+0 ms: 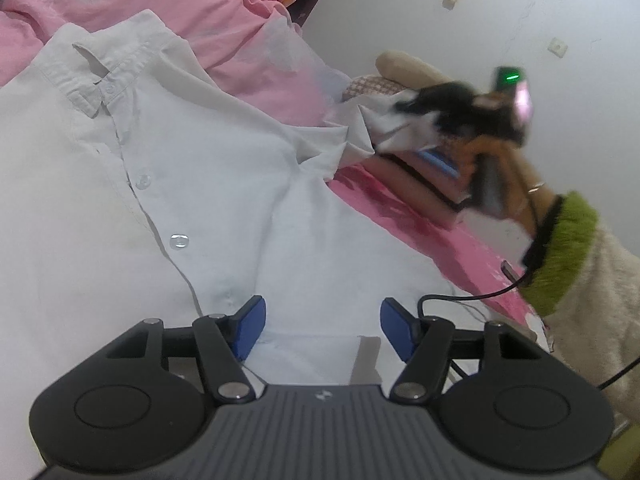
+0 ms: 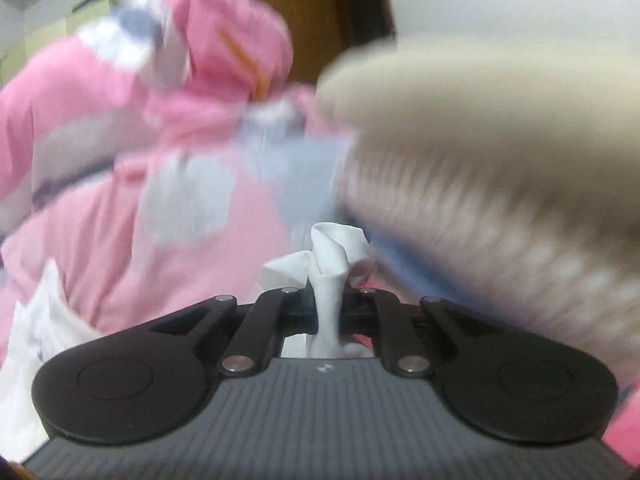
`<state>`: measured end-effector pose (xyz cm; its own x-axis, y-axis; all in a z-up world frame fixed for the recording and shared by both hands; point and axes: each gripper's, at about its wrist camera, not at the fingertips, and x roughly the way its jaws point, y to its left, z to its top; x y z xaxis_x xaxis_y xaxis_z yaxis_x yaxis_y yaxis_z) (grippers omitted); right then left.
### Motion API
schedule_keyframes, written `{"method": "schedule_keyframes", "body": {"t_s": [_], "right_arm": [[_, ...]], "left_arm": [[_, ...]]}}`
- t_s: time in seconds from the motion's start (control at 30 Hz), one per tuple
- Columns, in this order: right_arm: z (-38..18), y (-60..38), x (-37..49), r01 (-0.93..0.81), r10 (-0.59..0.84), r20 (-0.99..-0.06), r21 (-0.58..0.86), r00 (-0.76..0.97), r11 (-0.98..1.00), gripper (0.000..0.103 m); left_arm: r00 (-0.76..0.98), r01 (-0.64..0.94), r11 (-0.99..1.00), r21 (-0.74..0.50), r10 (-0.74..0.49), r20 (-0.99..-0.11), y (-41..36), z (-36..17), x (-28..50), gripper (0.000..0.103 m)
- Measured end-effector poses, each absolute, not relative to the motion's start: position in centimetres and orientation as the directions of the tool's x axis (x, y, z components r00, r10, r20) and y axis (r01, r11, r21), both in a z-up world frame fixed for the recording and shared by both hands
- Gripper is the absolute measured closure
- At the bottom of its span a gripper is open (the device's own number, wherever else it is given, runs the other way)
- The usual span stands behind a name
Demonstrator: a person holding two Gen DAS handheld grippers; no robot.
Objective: Fold clothes
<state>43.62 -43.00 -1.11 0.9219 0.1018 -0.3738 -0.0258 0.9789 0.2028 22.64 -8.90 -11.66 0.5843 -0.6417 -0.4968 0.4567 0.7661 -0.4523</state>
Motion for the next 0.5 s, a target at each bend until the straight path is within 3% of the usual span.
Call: {"method": "schedule_keyframes", "body": {"t_s": [0.3, 0.5], "right_arm": [[0.3, -46.8, 38.0, 0.043, 0.039, -0.299, 0.264, 0.954, 0.963, 0.098], [0.8, -48.7, 35.4, 0.053, 0.017, -0.25, 0.272, 0.968, 0.961, 0.098]], "left_arm": [[0.658, 0.385, 0.843, -0.375, -0.536, -0.529, -7.9, -5.7, 25.6, 0.038], [0.753, 0.312, 0.942, -0.121, -0.323, -0.573, -11.5, -3.7, 34.8, 0.039]]}}
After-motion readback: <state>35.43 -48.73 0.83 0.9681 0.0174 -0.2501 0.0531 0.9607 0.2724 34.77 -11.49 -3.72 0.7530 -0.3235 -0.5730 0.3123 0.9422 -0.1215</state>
